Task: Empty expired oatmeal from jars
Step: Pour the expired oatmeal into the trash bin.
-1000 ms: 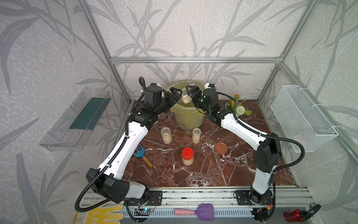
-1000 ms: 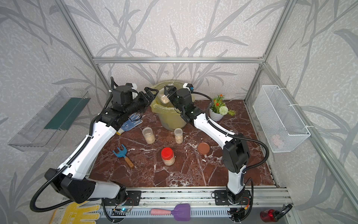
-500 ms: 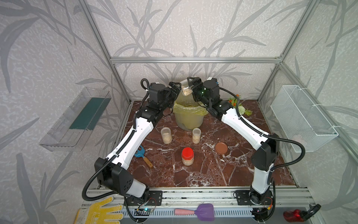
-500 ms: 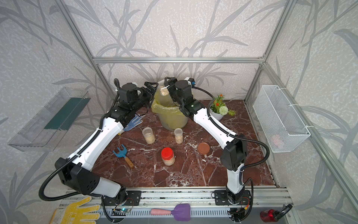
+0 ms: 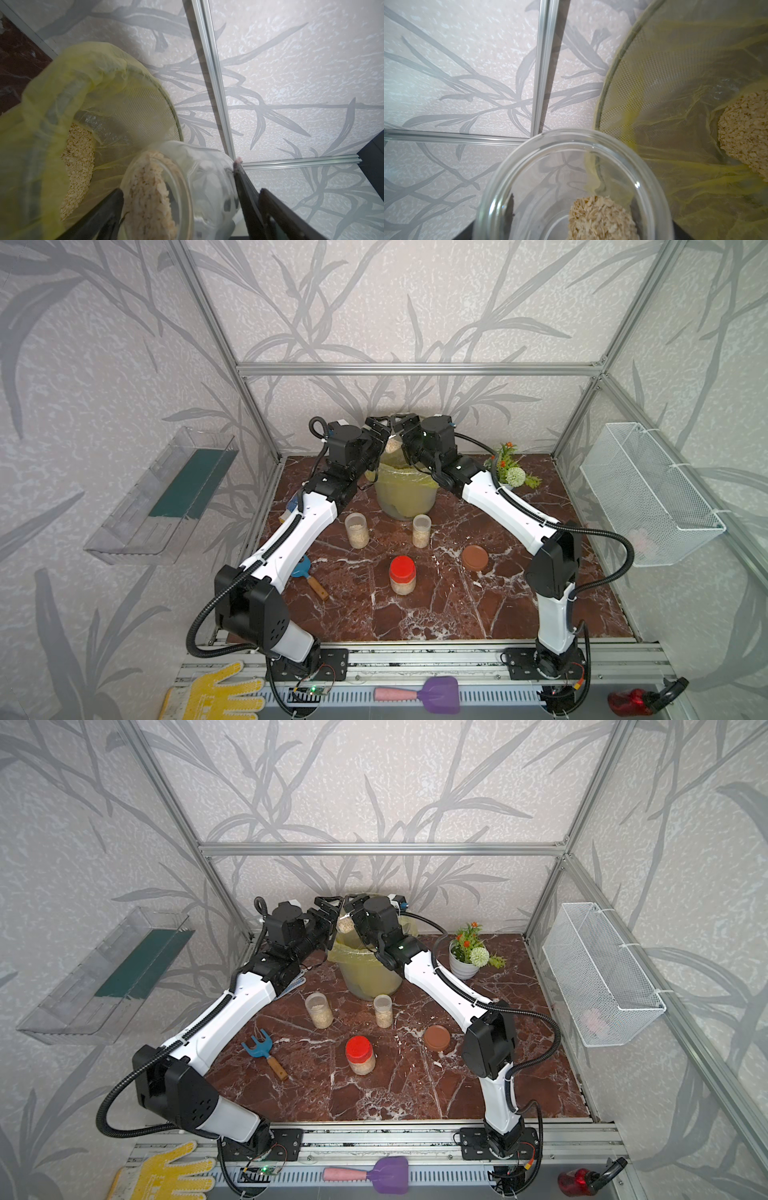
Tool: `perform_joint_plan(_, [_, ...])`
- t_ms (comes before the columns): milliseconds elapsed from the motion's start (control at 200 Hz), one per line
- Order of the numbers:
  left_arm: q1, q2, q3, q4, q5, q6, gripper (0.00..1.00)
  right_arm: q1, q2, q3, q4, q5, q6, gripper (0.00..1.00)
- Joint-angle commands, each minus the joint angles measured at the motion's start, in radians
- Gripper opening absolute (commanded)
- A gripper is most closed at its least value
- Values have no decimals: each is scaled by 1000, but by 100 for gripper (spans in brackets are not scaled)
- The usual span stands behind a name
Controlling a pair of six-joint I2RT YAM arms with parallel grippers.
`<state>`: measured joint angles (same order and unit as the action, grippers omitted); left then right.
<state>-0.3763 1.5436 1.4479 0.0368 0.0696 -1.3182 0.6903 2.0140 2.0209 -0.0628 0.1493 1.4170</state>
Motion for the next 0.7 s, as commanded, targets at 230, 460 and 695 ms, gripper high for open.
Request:
perform_joint_plan(230, [-18, 12, -21, 145, -46, -53, 99, 14, 2, 102, 84, -25, 56, 20])
perform_joint_plan(460, [-34, 27, -80, 293, -107, -98, 99, 23, 6, 88, 89, -9, 100, 20])
perform_joint_plan(695, [-77, 23, -115, 374, -222, -89, 99, 25, 13, 87, 90, 6, 128, 19])
